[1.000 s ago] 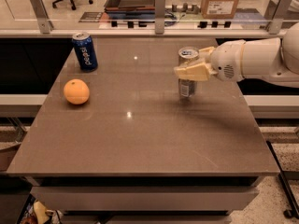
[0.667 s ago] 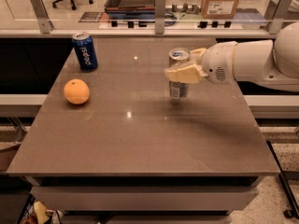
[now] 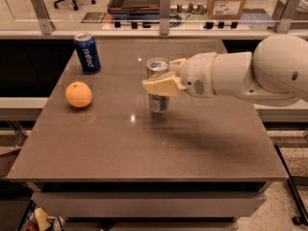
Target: Move redbull can near orange
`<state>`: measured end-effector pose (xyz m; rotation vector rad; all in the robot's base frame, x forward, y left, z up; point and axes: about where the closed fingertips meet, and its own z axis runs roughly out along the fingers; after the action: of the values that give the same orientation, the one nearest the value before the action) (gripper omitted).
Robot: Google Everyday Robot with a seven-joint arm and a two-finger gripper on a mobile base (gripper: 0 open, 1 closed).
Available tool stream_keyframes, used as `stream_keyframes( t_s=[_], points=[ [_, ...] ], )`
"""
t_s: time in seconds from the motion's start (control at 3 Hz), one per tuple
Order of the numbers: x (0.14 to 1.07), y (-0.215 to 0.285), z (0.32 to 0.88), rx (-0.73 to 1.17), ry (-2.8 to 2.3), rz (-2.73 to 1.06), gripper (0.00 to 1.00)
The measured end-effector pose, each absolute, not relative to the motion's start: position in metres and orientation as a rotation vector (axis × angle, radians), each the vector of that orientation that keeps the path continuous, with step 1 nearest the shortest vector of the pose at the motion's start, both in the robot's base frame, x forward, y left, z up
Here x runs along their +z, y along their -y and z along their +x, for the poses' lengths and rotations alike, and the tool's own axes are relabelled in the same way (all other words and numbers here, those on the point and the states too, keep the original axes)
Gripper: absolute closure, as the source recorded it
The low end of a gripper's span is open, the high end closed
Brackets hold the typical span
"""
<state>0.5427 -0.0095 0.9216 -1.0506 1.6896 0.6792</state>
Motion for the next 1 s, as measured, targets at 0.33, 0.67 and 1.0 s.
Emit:
stream_keyframes(
  t_s=[0.33,0.67,1.0],
  points=[
    [0.913,-0.02,0.532,0.707,-1.687,-1.066,1.0],
    [0.908,-0.046,0.525,0.717,-1.661,-1.084,1.0],
    [0.91,-0.069,0.524,0.722,-1.607,-1.118,1.0]
  ],
)
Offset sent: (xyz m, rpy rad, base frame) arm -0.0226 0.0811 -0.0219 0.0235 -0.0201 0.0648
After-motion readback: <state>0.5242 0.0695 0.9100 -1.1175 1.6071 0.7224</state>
